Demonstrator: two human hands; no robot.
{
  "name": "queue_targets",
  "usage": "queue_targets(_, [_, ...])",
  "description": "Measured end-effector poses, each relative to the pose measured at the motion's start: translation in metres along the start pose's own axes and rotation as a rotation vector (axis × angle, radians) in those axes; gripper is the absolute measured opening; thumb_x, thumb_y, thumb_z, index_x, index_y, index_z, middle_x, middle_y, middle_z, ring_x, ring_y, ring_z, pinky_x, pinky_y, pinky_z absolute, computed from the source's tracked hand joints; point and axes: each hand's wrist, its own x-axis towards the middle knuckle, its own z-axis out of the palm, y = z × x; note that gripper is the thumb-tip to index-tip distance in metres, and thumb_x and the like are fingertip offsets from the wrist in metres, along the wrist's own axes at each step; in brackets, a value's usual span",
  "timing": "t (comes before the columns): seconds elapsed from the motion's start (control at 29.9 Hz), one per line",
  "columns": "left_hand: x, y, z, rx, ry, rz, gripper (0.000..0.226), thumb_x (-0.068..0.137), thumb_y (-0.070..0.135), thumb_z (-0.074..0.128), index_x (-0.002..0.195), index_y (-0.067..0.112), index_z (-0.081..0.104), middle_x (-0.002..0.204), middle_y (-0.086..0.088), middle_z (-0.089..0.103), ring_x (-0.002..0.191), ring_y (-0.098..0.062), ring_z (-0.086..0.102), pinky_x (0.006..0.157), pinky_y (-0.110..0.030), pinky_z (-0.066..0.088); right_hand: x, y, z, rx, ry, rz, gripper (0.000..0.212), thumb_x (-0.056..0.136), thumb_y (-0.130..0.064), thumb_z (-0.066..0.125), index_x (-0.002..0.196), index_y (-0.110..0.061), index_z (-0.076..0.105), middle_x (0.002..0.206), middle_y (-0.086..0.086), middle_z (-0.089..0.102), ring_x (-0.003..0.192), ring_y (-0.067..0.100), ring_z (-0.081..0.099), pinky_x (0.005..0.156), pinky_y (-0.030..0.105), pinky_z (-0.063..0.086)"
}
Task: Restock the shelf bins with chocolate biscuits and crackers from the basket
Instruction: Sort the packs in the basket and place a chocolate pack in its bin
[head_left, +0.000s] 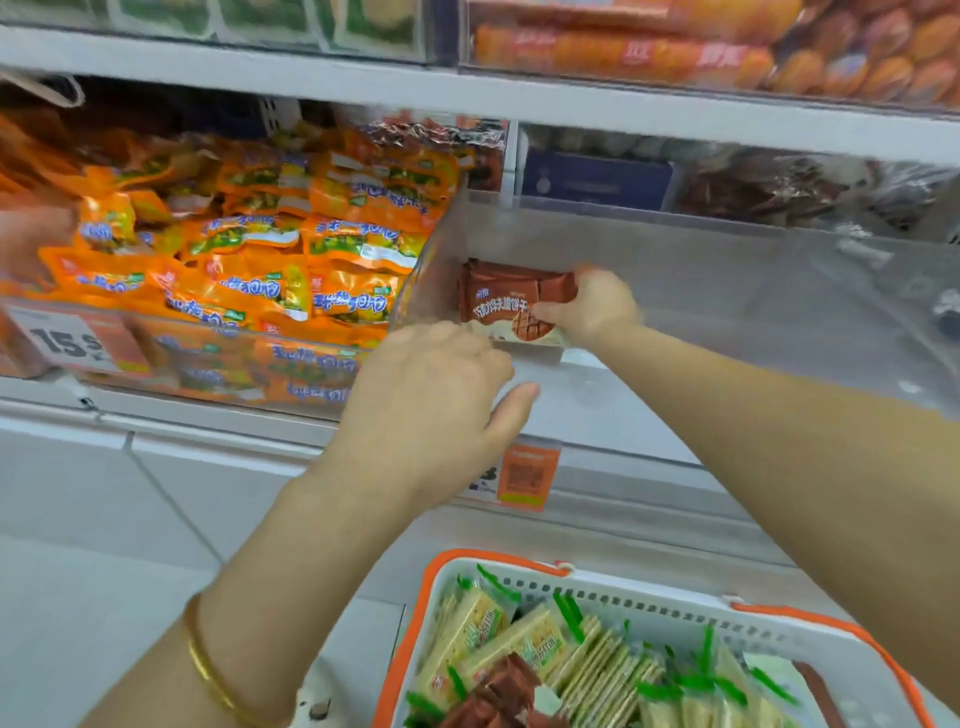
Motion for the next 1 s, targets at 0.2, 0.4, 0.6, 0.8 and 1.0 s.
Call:
queue_targets(0.2, [-0.001, -0.001, 0.005, 0.059, 0.001, 0.018, 0.054, 0.089, 0.046, 0.027, 0.083, 0.018, 0.072, 0.078, 0.000, 0.069, 0.077, -0.025, 0.063, 0.073, -0.034, 0.044, 0.017, 0.011, 0.020, -0.078, 0.101, 0.056, 0.049, 0.080, -0.038, 0.072, 0.120, -0.014, 0.055, 0.117, 0.008, 0.063, 0.108, 0.030, 0.060, 0.088, 0.037, 0.048])
queue_targets(0.4, [-0.001, -0.003, 0.007, 0.033, 0.004, 0.005, 0.053, 0.088, 0.046, 0.027, 0.084, 0.017, 0.072, 0.079, 0.000, 0.070, 0.080, -0.024, 0.063, 0.075, -0.037, 0.044, 0.021, 0.009, 0.031, 0.063, 0.105, 0.132, 0.061, 0.076, -0.032, 0.078, 0.123, -0.009, 0.047, 0.121, 0.009, 0.059, 0.112, 0.030, 0.058, 0.092, 0.038, 0.047])
queue_targets(0.6, [-0.001, -0.003, 0.008, -0.010, 0.072, 0.014, 0.053, 0.090, 0.046, 0.027, 0.089, 0.017, 0.071, 0.084, 0.000, 0.070, 0.085, -0.025, 0.063, 0.075, -0.036, 0.044, 0.025, 0.008, 0.025, 0.149, 0.072, 0.221, 0.074, 0.065, -0.031, 0.086, 0.121, -0.006, 0.045, 0.117, 0.011, 0.059, 0.106, 0.031, 0.062, 0.089, 0.045, 0.053])
queue_targets(0.8, [-0.011, 0.007, 0.004, -0.155, 0.332, 0.123, 0.036, 0.091, 0.033, 0.042, 0.101, 0.010, 0.068, 0.100, -0.004, 0.068, 0.096, -0.028, 0.060, 0.078, -0.038, 0.044, -0.016, -0.016, -0.025, 0.238, -0.005, 0.194, 0.032, 0.081, -0.020, 0.075, 0.098, -0.007, 0.051, 0.099, 0.010, 0.061, 0.090, 0.026, 0.065, 0.076, 0.032, 0.056])
queue_targets(1.0, [-0.064, 0.051, 0.016, -0.223, 0.404, 0.177, 0.020, 0.086, 0.015, 0.052, 0.093, 0.009, 0.069, 0.091, -0.003, 0.068, 0.084, -0.028, 0.058, 0.070, -0.039, 0.042, -0.180, -0.013, -0.106, 0.575, 0.021, -0.160, 0.028, 0.082, 0.002, 0.066, 0.087, -0.014, 0.043, 0.067, 0.002, 0.050, 0.052, 0.015, 0.061, 0.041, 0.028, 0.051])
